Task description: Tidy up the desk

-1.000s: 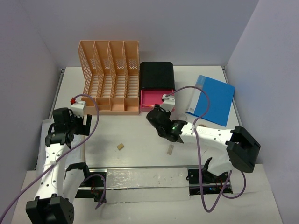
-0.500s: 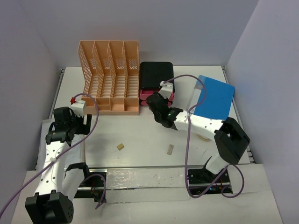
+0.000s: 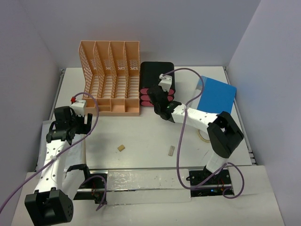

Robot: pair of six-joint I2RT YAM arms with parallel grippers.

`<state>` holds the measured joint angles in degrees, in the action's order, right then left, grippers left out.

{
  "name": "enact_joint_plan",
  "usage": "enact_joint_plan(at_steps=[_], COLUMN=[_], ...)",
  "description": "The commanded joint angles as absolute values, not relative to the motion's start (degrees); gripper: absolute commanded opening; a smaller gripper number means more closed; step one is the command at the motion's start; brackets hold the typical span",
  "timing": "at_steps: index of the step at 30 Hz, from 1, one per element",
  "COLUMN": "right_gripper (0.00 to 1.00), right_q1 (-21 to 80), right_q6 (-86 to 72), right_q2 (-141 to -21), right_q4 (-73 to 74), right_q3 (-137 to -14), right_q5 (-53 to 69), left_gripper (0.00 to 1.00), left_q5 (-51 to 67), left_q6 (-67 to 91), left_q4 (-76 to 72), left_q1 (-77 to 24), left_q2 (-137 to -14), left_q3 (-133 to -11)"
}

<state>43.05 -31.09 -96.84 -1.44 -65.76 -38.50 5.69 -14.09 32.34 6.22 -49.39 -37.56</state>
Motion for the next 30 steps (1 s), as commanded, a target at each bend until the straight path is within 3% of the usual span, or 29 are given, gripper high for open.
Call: enact_joint_plan(at_steps=[1, 5, 11, 30], right_gripper=[0.42, 0.53, 0.59, 0.54], right_q1=[42.57, 42.36, 42.45, 42.45], right_q6=[-29.90, -28.95, -30.33, -34.07], right_q2=[-97.37, -97.19, -96.01, -104.37], right_q4=[-6.33, -5.75, -3.71, -0.51], right_q3=[-69.59, -69.68, -67.11, -68.39], right_q5=[-38.41, -38.00, -36.86, -42.07], left_gripper=[0.91, 0.91, 0.91, 0.91], left_q5=[6.16, 6.12, 6.31, 7.12], left_q6=[-13.36, -13.45, -13.61, -13.89], left_q4=[29.97, 30.20, 30.41, 30.94], left_q1=[6.59, 6.59, 6.66, 6.59], left_q2=[-49.74, -49.97, -50.34, -50.98], left_q3=[-40.33, -40.34, -40.36, -40.61])
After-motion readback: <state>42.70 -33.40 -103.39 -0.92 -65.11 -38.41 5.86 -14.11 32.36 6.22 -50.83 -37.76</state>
